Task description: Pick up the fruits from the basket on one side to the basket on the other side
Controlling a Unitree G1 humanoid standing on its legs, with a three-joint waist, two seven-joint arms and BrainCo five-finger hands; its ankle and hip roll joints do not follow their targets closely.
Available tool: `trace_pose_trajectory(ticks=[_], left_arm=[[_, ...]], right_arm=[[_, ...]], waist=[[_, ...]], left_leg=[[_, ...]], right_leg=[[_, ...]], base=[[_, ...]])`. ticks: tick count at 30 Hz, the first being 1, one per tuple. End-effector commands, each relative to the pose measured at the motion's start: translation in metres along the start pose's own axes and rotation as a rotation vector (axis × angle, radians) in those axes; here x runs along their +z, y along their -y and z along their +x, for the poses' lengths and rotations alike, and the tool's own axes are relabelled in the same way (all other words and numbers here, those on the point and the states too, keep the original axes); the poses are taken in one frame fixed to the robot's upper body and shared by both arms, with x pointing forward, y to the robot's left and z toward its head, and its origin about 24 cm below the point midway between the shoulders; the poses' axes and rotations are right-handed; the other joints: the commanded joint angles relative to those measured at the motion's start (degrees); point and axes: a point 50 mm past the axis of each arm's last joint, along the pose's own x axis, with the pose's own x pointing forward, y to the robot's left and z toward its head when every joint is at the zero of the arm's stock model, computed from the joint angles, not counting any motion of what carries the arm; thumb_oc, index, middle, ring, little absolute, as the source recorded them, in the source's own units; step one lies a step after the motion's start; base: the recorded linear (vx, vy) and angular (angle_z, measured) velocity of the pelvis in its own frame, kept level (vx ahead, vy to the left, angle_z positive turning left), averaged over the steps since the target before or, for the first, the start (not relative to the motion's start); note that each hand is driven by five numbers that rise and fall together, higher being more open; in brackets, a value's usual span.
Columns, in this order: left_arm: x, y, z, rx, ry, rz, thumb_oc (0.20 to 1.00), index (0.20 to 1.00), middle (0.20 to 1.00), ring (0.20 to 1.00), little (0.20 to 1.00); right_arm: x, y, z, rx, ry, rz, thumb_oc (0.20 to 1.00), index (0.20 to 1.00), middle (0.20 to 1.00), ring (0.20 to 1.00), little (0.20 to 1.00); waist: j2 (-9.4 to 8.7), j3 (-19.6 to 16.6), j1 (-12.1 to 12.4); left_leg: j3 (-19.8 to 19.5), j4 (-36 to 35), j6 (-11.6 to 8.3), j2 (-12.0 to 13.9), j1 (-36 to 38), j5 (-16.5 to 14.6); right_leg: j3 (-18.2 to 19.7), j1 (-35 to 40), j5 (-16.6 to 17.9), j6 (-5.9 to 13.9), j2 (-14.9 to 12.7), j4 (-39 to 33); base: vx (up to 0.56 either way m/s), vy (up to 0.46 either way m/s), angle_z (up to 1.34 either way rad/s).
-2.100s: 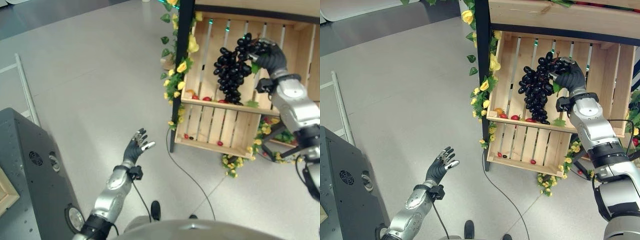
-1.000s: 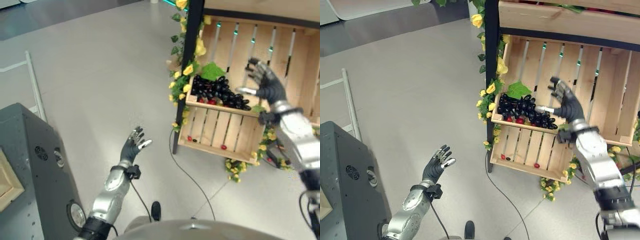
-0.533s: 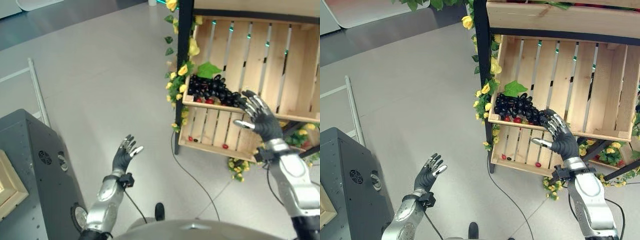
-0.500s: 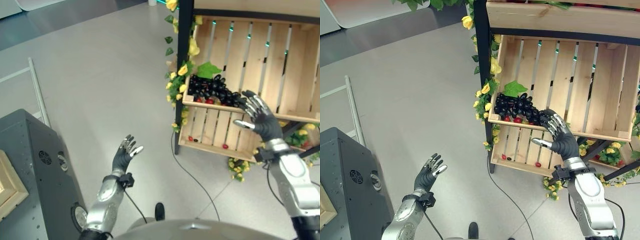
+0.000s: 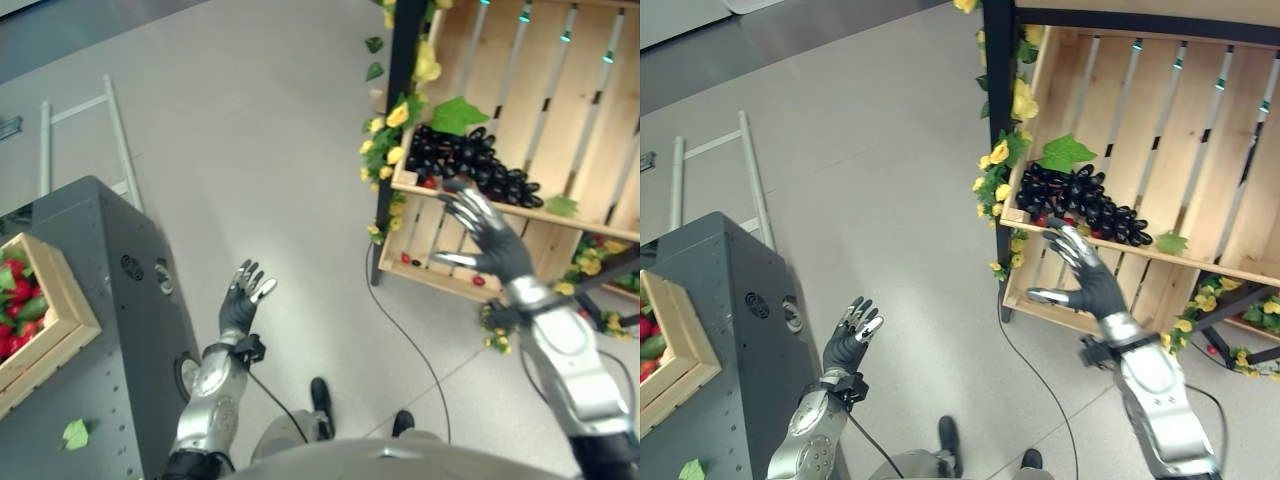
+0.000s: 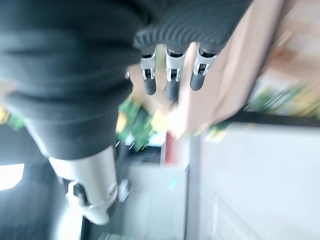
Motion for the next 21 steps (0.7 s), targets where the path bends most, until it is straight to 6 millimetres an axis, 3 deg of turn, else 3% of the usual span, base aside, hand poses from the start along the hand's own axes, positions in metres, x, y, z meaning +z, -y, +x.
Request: trace_pose_trajectory(ticks=[1, 4, 5, 6, 9, 10, 13, 15, 16, 17, 18, 19, 20, 21], left_arm=[[0.032, -0.007, 0.006, 0.016, 0.151, 0.007, 1.000, 1.000, 1.000, 1.000, 1.000], [0.034, -0.006, 0.010, 0.009, 0.156, 0.037, 1.000, 1.000, 1.000, 1.000, 1.000], [0.034, -0.005, 0.010, 0.000, 0.150, 0.048, 1.000, 1.000, 1.000, 1.000, 1.000], [0.033, -0.003, 0.011, -0.008, 0.148, 0.063, 1.000, 1.000, 1.000, 1.000, 1.000], [0.038, -0.004, 0.008, -0.001, 0.162, 0.101, 1.000, 1.000, 1.000, 1.000, 1.000], [0.040, -0.007, 0.006, 0.011, 0.170, 0.125, 1.000, 1.000, 1.000, 1.000, 1.000], [0.042, -0.012, 0.005, 0.036, 0.173, 0.148, 1.000, 1.000, 1.000, 1.000, 1.000], [0.042, -0.014, 0.004, 0.046, 0.176, 0.165, 1.000, 1.000, 1.000, 1.000, 1.000], [0.042, -0.012, 0.005, 0.033, 0.173, 0.185, 1.000, 1.000, 1.000, 1.000, 1.000], [0.042, -0.011, 0.005, 0.033, 0.173, 0.186, 1.000, 1.000, 1.000, 1.000, 1.000], [0.042, -0.009, 0.005, 0.022, 0.178, 0.197, 1.000, 1.000, 1.000, 1.000, 1.000], [0.040, -0.002, 0.011, 0.003, 0.171, 0.219, 1.000, 1.000, 1.000, 1.000, 1.000], [0.041, 0.002, 0.013, -0.019, 0.179, 0.232, 1.000, 1.000, 1.000, 1.000, 1.000], [0.041, 0.002, 0.013, -0.019, 0.179, 0.232, 1.000, 1.000, 1.000, 1.000, 1.000]], right_arm=[[0.015, 0.004, 0.007, -0.036, 0.118, -0.027, 1.000, 1.000, 1.000, 1.000, 1.000], [0.014, 0.006, 0.007, -0.068, 0.110, -0.060, 1.000, 1.000, 1.000, 1.000, 1.000], [0.013, 0.006, 0.007, -0.077, 0.109, -0.064, 1.000, 1.000, 1.000, 1.000, 1.000], [0.011, 0.005, 0.006, -0.075, 0.096, -0.070, 1.000, 1.000, 1.000, 1.000, 1.000], [0.004, 0.001, 0.004, -0.077, 0.067, -0.039, 1.000, 1.000, 1.000, 1.000, 1.000], [-0.002, -0.004, 0.004, -0.083, 0.050, 0.004, 1.000, 1.000, 1.000, 1.000, 1.000], [-0.004, -0.006, 0.006, -0.100, 0.048, 0.014, 1.000, 1.000, 1.000, 1.000, 1.000], [-0.009, -0.007, 0.003, -0.116, 0.027, 0.026, 1.000, 1.000, 1.000, 1.000, 1.000], [-0.013, -0.005, -0.004, -0.140, -0.001, 0.011, 1.000, 1.000, 1.000, 1.000, 1.000], [-0.013, -0.005, -0.004, -0.141, -0.001, 0.011, 1.000, 1.000, 1.000, 1.000, 1.000], [-0.016, -0.003, -0.007, -0.154, -0.016, 0.008, 1.000, 1.000, 1.000, 1.000, 1.000], [-0.018, 0.001, -0.007, -0.187, -0.029, -0.026, 1.000, 1.000, 1.000, 1.000, 1.000], [-0.020, 0.000, -0.009, -0.192, -0.039, -0.013, 1.000, 1.000, 1.000, 1.000, 1.000], [-0.020, 0.000, -0.009, -0.192, -0.039, -0.013, 1.000, 1.000, 1.000, 1.000, 1.000]], waist=[[-2.26, -2.63, 1.27], [-2.45, -3.93, 0.28], [-2.00, -4.52, 0.52], [-1.78, -4.89, 0.70], [-1.65, -5.22, 1.52], [-2.11, -5.03, 1.98], [-2.48, -5.08, 3.11], [-2.33, -4.86, 3.06], [-2.11, -4.06, 1.25], [-2.41, -4.18, 1.43], [-1.94, -3.31, -0.40], [-0.24, -2.18, -3.36], [-0.40, -2.15, -4.70], [-0.29, -2.30, -4.73]], left_leg=[[5.42, 0.25, -3.74, 5.75, 2.03, -4.61], [19.20, 2.66, -3.64, 10.04, 2.75, -4.64], [19.87, 1.85, -3.64, 9.75, 2.73, -5.19], [17.58, 0.38, -3.31, 8.36, 2.07, -4.46], [13.59, -0.77, -0.94, 4.87, 1.94, -6.45], [11.93, -1.83, 0.89, 2.70, 2.68, -7.47], [9.91, -3.39, 2.81, 0.04, 3.62, -8.38], [6.96, -5.80, 5.07, -3.88, 5.48, -9.09], [1.86, -6.77, 6.95, -7.09, 7.43, -10.20], [2.09, -6.78, 7.17, -7.51, 7.24, -10.19], [-0.34, -6.78, 6.95, -7.66, 7.64, -10.14], [-5.21, -6.78, 6.61, -7.05, 7.56, -8.55], [-8.07, -6.78, 6.03, -7.57, 7.73, -8.74], [-8.10, -6.78, 5.98, -7.44, 7.46, -8.62]], right_leg=[[-1.63, -6.64, -1.05, -1.36, -0.04, 1.89], [-9.43, -5.49, -1.14, -1.85, -1.84, 3.12], [-10.99, -4.97, -1.54, -1.82, -2.28, 3.31], [-12.25, -4.21, -0.87, -1.54, -2.87, 3.09], [-12.51, -3.43, -0.34, -0.33, -5.95, 7.03], [-11.94, -3.79, 0.65, 0.47, -7.96, 10.82], [-11.57, -4.13, 2.56, 1.92, -11.20, 15.75], [-9.65, -4.30, 4.46, 3.21, -15.56, 23.89], [-0.09, -7.78, 8.74, 3.36, -17.13, 33.51], [0.50, -8.53, 8.60, 3.56, -17.66, 34.25], [9.47, -13.92, 8.33, 2.43, -14.53, 35.84], [20.25, -21.70, 2.82, -1.15, -3.51, 39.45], [24.17, -24.40, 0.52, -1.93, 0.00, 38.64], [24.06, -24.57, 0.73, -2.02, 0.11, 38.47]], base=[[-0.03, 0.107, 1.36], [-0.09, 0.130, 1.76], [0.02, 0.210, 1.87], [0.10, 0.237, 1.92], [0.19, 0.329, 1.50], [0.21, 0.379, 0.81], [0.13, 0.261, 0.67], [0.26, 0.466, 0.81], [0.25, 0.366, 0.96], [0.17, 0.248, 1.38], [-0.06, 0.112, 1.79], [-0.02, 0.090, 1.50], [-0.03, 0.061, 1.25], [0.12, -0.072, 2.09]])
